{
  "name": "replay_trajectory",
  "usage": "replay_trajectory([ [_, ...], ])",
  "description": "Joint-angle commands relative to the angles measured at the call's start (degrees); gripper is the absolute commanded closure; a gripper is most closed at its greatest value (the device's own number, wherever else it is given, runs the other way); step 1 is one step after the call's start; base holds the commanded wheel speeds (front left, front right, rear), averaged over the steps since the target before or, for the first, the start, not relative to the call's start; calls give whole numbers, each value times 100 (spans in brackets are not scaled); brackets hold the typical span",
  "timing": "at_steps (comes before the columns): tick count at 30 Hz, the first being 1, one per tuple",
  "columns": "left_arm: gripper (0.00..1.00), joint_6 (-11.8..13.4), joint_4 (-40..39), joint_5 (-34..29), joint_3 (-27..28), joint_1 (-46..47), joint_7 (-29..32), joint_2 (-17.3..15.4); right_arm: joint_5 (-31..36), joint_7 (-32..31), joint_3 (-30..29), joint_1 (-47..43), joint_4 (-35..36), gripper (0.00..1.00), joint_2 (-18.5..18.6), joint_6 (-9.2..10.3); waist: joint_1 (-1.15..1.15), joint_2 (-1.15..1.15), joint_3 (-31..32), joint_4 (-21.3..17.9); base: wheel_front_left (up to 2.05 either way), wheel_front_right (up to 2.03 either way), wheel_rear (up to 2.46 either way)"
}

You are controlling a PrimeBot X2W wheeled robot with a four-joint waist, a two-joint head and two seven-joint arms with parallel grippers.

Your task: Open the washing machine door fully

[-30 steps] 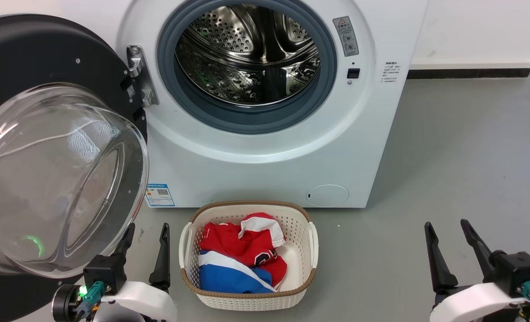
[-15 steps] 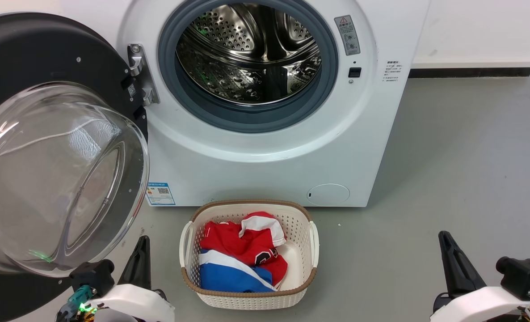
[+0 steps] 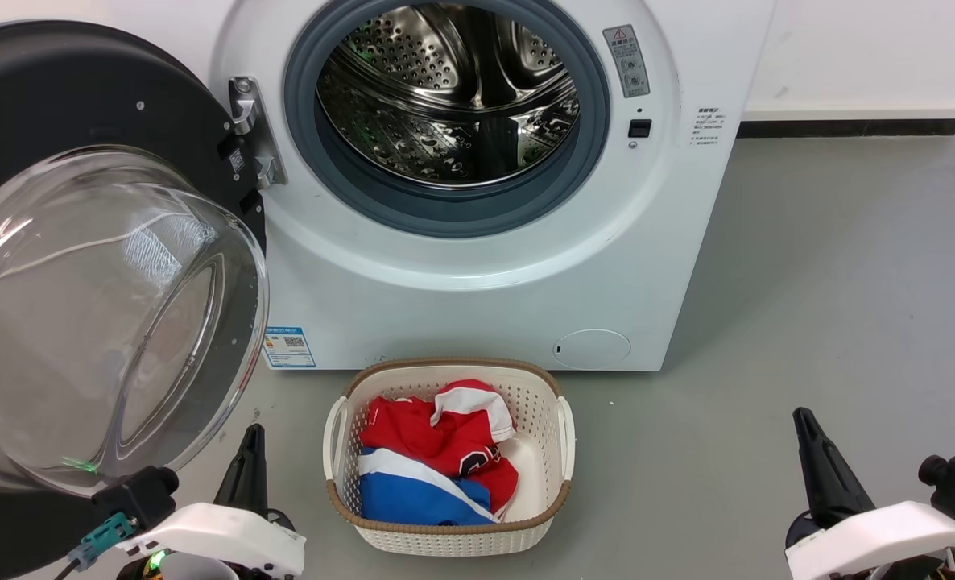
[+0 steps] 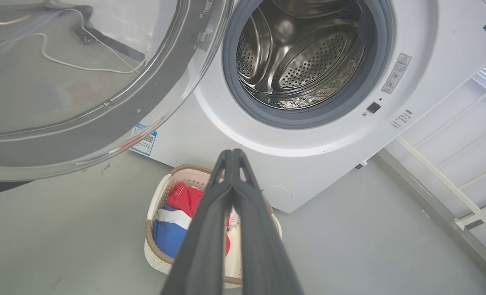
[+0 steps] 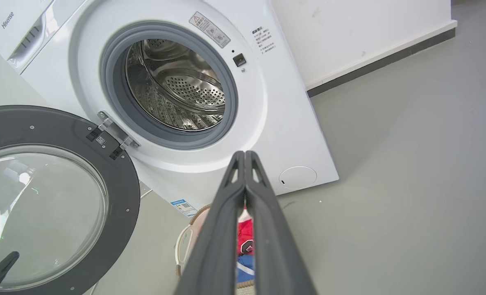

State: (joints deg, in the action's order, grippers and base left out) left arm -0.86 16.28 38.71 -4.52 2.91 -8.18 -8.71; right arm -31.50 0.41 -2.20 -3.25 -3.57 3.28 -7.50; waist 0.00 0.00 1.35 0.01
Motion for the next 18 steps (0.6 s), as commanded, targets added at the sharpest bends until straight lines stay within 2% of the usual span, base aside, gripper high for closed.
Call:
replay_trajectory([
  [1,100,-35,-97,181,69,177,44,-15,-231,-10,-13,186,38,100,44,0,0,0,-2,0,0,0,0],
  [18,100,-191,-136,1443,323,231,392,129,-1699,-139,-63,384,-220,100,66,0,0,0,-27,0,0,0,0],
])
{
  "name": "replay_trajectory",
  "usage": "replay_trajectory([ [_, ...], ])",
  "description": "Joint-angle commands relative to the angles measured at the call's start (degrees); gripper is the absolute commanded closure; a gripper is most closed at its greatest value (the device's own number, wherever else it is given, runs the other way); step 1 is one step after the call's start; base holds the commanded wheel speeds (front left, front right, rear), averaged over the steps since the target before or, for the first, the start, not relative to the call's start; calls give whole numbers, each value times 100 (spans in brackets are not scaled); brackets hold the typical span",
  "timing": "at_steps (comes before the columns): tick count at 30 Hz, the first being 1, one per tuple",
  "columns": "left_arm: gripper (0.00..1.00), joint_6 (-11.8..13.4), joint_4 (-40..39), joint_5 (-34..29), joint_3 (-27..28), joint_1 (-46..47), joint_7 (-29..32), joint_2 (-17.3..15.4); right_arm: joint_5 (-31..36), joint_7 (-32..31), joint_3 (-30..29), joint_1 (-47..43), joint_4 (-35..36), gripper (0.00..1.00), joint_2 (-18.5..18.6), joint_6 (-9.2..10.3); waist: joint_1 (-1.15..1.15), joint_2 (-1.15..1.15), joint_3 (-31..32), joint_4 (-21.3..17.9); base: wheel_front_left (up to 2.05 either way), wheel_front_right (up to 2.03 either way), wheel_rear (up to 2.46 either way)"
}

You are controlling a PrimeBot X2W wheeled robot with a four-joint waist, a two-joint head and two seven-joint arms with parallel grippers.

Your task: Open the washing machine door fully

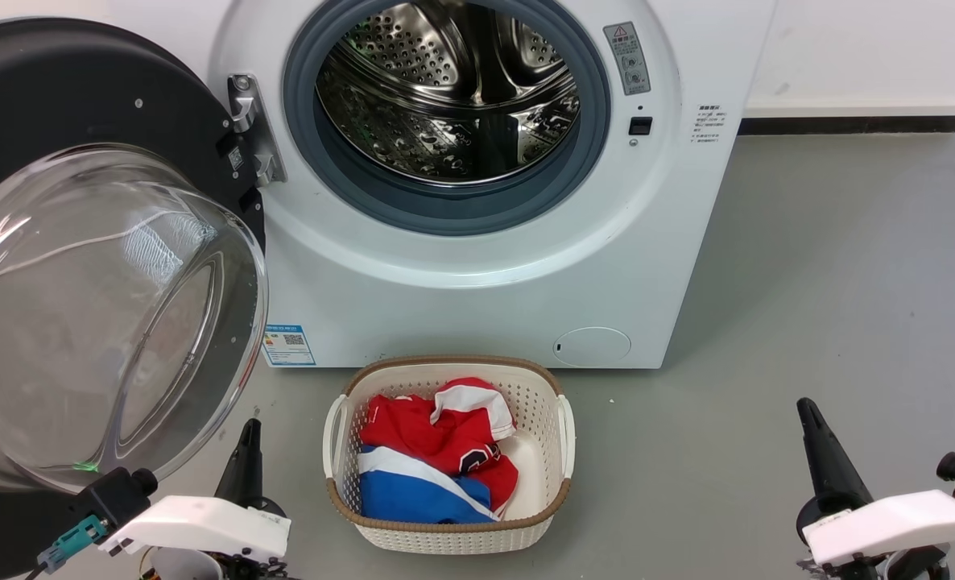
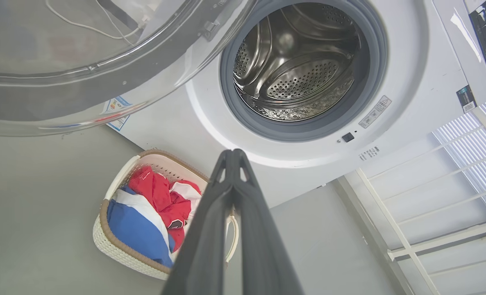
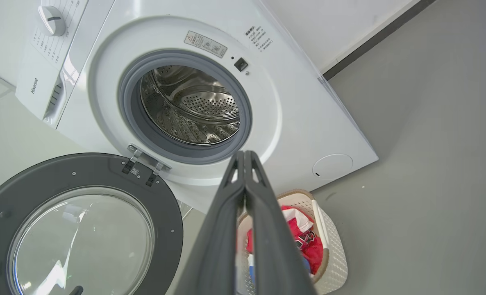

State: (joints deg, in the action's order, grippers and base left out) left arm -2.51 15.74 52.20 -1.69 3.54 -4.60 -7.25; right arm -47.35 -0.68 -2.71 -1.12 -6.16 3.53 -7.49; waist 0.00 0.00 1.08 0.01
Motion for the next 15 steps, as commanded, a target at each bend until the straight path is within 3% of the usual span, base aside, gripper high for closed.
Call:
replay_trajectory([
  [1,100,-37,-84,162,53,171,52,-10,-193,-32,-15,182,26,100,42,-1,0,0,-2,0,0,0,0],
  [15,100,-148,-107,1040,234,206,297,97,-1207,-130,-63,311,-157,100,47,-1,0,0,-23,0,0,0,0],
])
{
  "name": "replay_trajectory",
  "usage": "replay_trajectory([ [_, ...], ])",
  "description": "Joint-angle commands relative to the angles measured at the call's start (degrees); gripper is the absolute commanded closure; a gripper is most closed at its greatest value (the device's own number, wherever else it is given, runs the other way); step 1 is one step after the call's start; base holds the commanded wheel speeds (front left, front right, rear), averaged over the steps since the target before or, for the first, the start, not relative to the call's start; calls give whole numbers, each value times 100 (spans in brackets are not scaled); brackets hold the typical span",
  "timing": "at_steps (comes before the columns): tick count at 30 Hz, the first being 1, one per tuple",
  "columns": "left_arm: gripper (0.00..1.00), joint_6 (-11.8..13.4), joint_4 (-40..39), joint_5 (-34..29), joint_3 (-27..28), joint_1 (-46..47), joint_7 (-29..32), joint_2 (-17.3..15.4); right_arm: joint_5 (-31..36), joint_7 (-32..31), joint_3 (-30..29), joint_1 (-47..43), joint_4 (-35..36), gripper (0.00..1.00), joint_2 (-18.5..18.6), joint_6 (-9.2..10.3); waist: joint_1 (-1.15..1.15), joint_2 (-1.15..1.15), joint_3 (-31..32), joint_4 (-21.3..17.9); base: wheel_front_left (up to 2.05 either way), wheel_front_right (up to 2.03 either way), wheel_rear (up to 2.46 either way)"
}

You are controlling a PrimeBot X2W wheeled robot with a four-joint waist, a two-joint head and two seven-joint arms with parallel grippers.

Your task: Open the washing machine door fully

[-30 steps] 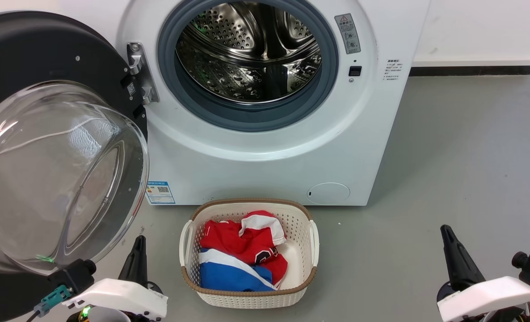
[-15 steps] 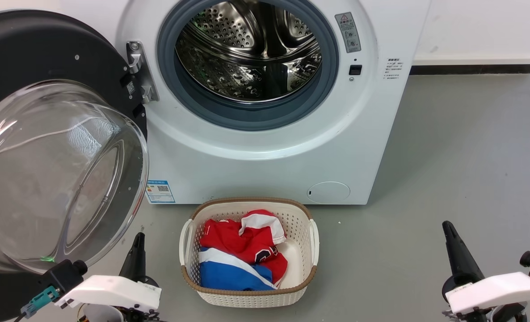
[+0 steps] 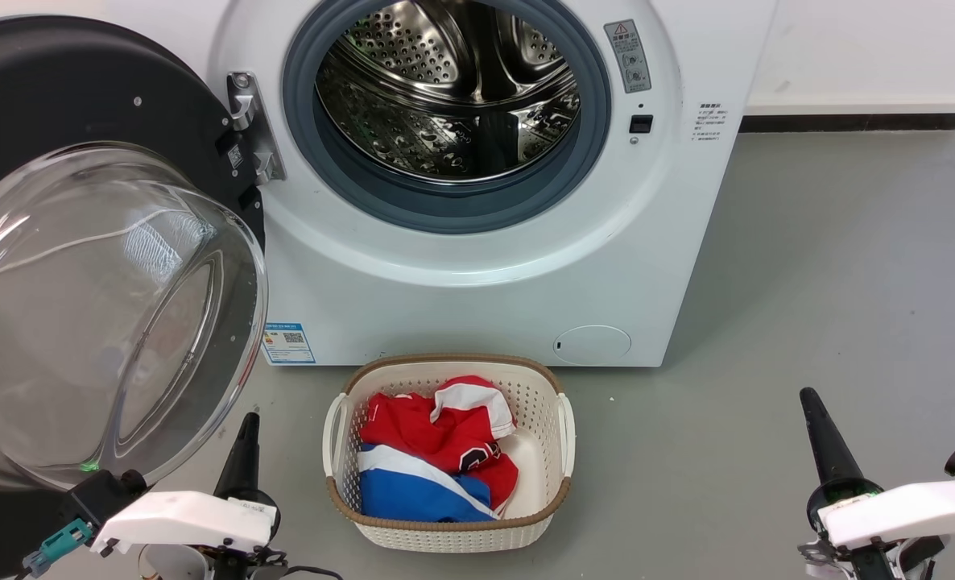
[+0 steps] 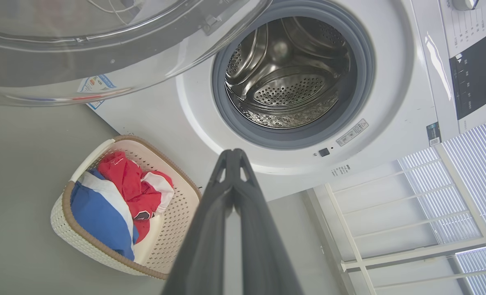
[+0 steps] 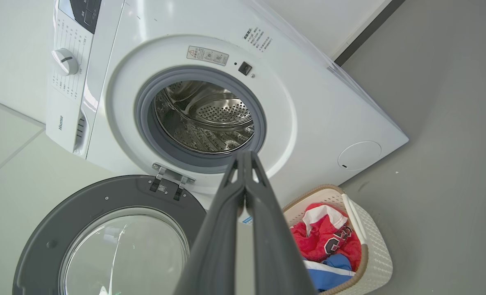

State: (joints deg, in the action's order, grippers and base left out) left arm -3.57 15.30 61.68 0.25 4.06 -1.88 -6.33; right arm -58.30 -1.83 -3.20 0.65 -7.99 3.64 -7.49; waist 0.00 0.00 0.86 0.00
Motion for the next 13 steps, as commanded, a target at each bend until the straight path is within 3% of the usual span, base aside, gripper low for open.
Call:
replay_trajectory([
  [1,100,-49,-64,148,52,156,39,13,-179,-21,-18,141,13,100,37,-1,0,0,-2,0,0,0,0],
  [13,100,-125,-82,757,176,176,214,78,-877,-92,-56,244,-112,100,36,-1,0,0,-19,0,0,0,0],
])
